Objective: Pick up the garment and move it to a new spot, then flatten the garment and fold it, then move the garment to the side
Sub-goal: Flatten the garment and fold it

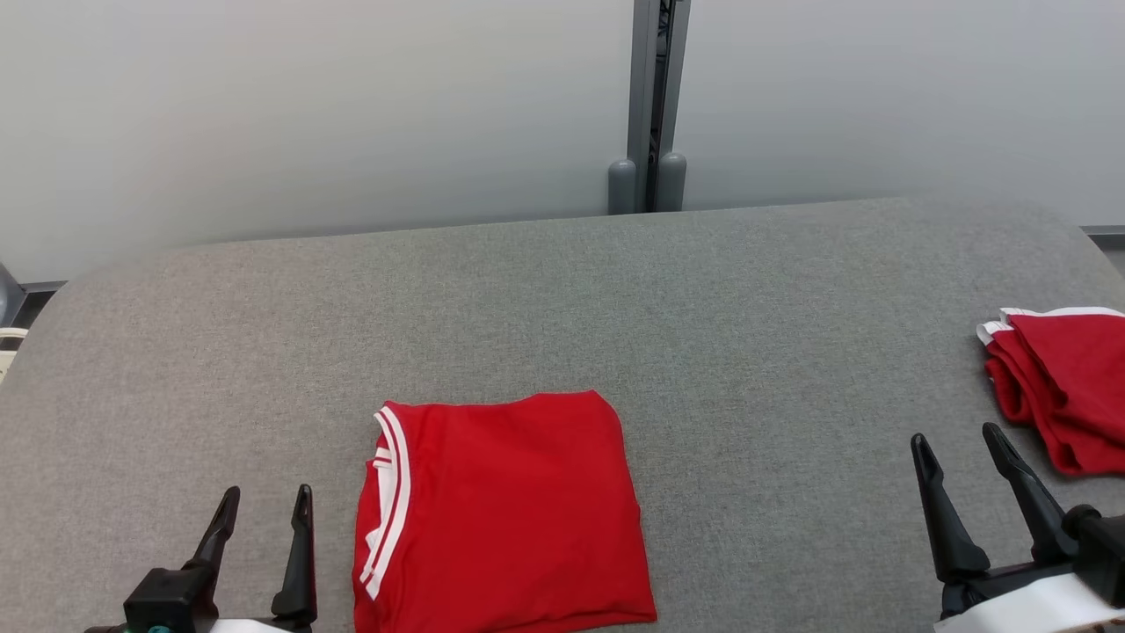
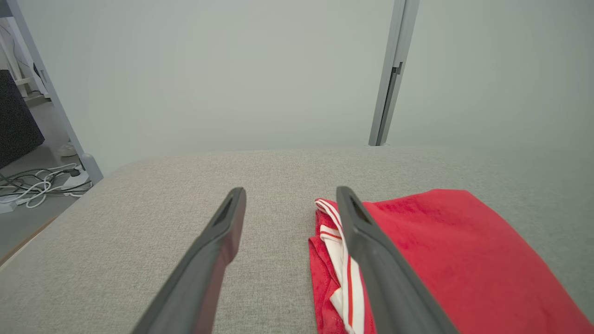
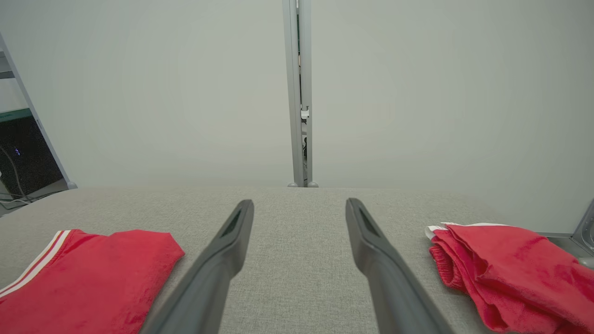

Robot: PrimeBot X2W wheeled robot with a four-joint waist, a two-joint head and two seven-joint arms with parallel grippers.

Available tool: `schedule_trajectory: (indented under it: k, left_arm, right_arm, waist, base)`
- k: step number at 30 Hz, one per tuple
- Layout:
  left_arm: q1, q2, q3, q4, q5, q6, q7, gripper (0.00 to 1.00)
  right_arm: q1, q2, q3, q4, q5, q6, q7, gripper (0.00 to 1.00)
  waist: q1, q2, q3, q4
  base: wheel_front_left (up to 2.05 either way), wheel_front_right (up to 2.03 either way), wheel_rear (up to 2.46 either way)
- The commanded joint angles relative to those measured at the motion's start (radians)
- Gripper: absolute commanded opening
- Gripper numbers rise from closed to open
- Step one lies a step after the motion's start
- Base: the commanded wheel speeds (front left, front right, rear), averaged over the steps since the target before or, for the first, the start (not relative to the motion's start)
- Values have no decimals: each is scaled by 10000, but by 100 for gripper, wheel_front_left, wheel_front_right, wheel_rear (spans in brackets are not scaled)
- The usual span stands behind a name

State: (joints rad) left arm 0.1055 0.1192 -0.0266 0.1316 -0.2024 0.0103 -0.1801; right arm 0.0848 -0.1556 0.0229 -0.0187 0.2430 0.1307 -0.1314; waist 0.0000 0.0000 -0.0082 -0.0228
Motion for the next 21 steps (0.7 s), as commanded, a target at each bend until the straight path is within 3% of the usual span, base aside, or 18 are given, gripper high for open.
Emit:
schedule_trajectory:
  k: [1,21]
  left_arm:
    - [89,73,53,-61,-57,68,22,100]
    - [317,273,63,-422,-251,231,186,100]
  right_arm:
    - [116,-6,-61,-91,-46,2,36,100]
    - [799,289,-525,-711,-324,2,675,100]
  waist:
    - [0,0,-61,4]
    - [0,0,-369,198]
  base:
    - [0,0,0]
    - [0,0,0]
